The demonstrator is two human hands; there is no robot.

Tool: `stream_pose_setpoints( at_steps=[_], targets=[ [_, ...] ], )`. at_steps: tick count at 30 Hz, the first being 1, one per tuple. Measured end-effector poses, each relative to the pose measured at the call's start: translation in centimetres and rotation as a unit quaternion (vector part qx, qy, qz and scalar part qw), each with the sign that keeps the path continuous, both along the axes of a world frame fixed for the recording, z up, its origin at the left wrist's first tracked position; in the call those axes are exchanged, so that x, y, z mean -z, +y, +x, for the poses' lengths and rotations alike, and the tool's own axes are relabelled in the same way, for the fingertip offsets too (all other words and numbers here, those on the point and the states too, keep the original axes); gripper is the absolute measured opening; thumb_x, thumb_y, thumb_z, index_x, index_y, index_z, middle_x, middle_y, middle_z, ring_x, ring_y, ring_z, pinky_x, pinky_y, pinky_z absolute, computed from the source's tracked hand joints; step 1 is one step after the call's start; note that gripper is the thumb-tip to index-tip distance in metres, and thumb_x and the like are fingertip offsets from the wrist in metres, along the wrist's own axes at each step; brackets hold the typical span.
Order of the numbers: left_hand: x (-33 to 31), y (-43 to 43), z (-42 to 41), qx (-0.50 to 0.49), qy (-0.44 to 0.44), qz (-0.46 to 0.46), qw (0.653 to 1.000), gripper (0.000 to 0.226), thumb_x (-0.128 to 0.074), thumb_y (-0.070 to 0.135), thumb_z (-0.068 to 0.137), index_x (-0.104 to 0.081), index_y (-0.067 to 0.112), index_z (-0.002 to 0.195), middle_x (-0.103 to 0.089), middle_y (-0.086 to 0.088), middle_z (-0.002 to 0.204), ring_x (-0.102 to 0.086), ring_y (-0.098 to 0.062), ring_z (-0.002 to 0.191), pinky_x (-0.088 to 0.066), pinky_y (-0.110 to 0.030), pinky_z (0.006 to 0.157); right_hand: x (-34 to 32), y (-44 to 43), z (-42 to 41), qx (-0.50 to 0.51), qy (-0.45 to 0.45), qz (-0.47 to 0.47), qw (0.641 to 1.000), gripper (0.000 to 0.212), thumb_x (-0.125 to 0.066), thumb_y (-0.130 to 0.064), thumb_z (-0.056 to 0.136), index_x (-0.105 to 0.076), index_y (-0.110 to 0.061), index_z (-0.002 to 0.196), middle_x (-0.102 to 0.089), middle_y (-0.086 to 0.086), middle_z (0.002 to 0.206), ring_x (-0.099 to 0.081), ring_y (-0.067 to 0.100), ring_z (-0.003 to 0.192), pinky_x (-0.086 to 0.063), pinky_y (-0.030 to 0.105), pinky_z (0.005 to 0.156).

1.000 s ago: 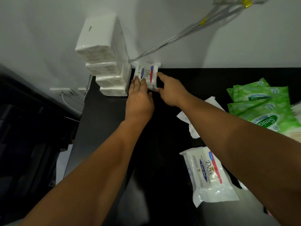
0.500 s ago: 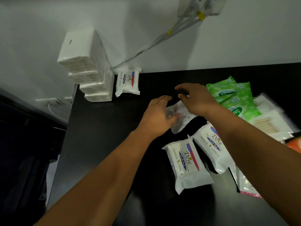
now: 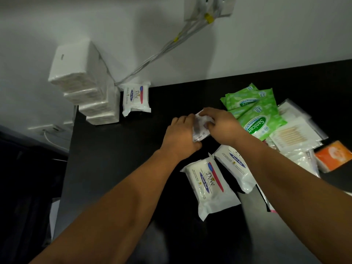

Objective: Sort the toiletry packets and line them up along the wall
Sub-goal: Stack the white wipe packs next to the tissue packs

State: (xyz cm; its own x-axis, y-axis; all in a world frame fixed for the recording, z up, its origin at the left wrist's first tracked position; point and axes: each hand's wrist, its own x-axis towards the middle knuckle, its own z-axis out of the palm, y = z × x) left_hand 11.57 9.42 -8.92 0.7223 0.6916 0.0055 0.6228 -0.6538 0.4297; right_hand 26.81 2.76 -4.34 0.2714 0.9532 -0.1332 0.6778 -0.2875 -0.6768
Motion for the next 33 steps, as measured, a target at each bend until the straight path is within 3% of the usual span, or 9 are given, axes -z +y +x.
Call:
stream_pose_setpoints(
  at_steps=[5,9,12,14,17,19,26,29,33],
  targets=[
    [-3.5,1.1,-2.2,-0.158,-0.151,-0.258,0.941,0.057,-0.070,0.036,0.082,-0.049,0.023,0.132,-0.061,0.004,0.117,-0.061,-0.010,0.098,-0.054,-0.028,0.083,-0.9,1.0,-0.3,0.131,0.107,0.047,0.984,0.037,-0.049,-0.008,0.098,-0.056,-0.009,0.134,-0.063,0.008,0.130,-0.059,0.021,0.119,-0.042,0.024,0.102],
    [-5.8,2.3,-4.5,-0.219,-0.378,-0.587,0.682,0.041,-0.057,0.024,0.095,-0.050,0.012,0.134,-0.064,-0.016,0.126,-0.068,-0.028,0.106,-0.059,-0.042,0.084,-0.8,2.7,-3.0,0.159,0.157,0.041,0.974,0.046,-0.052,-0.027,0.099,-0.047,-0.010,0.142,-0.063,0.003,0.130,-0.060,0.017,0.117,-0.042,0.034,0.108],
    [-6.4,3.0,-6.0,-0.179,-0.438,-0.650,0.594,0.040,-0.050,0.021,0.098,-0.052,0.009,0.136,-0.065,-0.019,0.127,-0.069,-0.029,0.107,-0.059,-0.041,0.083,-0.6,4.0,-6.0,0.127,0.304,0.017,0.944,0.039,-0.053,-0.037,0.098,-0.059,-0.016,0.131,-0.069,-0.003,0.120,-0.065,0.012,0.110,-0.050,0.038,0.102],
    [-6.1,3.4,-6.5,-0.199,-0.430,-0.609,0.637,0.034,-0.051,0.020,0.100,-0.057,0.008,0.131,-0.069,-0.017,0.122,-0.069,-0.029,0.108,-0.058,-0.042,0.089,-0.6,5.0,-7.5,0.140,0.356,0.034,0.923,0.025,-0.054,-0.026,0.099,-0.063,-0.019,0.122,-0.071,-0.003,0.112,-0.068,0.012,0.103,-0.055,0.037,0.094],
    [-5.0,4.7,-7.6,-0.266,-0.350,-0.398,0.805,0.027,-0.055,0.024,0.101,-0.066,0.016,0.124,-0.074,-0.002,0.111,-0.070,-0.018,0.105,-0.056,-0.038,0.094,-0.5,6.5,-8.5,0.157,0.282,0.044,0.945,0.027,-0.052,-0.015,0.099,-0.060,-0.020,0.125,-0.068,-0.003,0.118,-0.065,0.009,0.103,-0.055,0.025,0.083],
    [-4.7,5.4,-8.5,-0.284,-0.312,-0.274,0.865,0.031,-0.057,0.024,0.100,-0.062,0.018,0.129,-0.072,0.007,0.106,-0.069,-0.008,0.100,-0.056,-0.029,0.092,-0.4,7.5,-9.0,0.139,0.253,0.047,0.956,0.031,-0.051,-0.013,0.099,-0.058,-0.018,0.130,-0.065,0.000,0.124,-0.063,0.011,0.110,-0.054,0.022,0.082],
    [-5.3,7.9,-9.2,-0.312,-0.254,-0.069,0.913,0.024,-0.053,0.009,0.098,-0.061,0.005,0.120,-0.067,-0.007,0.119,-0.064,-0.016,0.104,-0.037,0.006,0.062,-0.7,12.0,-11.0,0.151,0.260,0.077,0.951,0.026,-0.059,-0.012,0.097,-0.062,-0.005,0.122,-0.069,0.009,0.121,-0.070,0.016,0.102,-0.060,0.029,0.081],
    [-4.8,8.9,-9.1,-0.286,-0.228,-0.043,0.930,0.029,-0.052,0.004,0.091,-0.060,0.007,0.119,-0.068,-0.009,0.119,-0.065,-0.021,0.107,-0.044,-0.002,0.072,-0.9,14.0,-11.6,0.152,0.267,0.069,0.949,0.025,-0.061,-0.011,0.096,-0.065,-0.003,0.119,-0.071,0.011,0.117,-0.071,0.017,0.097,-0.060,0.033,0.082],
    [-4.6,9.3,-8.8,-0.265,-0.208,-0.022,0.941,0.048,-0.055,0.000,0.088,-0.050,0.006,0.135,-0.062,-0.011,0.127,-0.059,-0.025,0.116,-0.052,-0.038,0.095,-0.8,15.5,-12.2,0.155,0.255,0.044,0.953,0.028,-0.057,-0.011,0.097,-0.065,-0.007,0.124,-0.069,0.009,0.121,-0.068,0.018,0.100,-0.059,0.036,0.088]
  ],
)
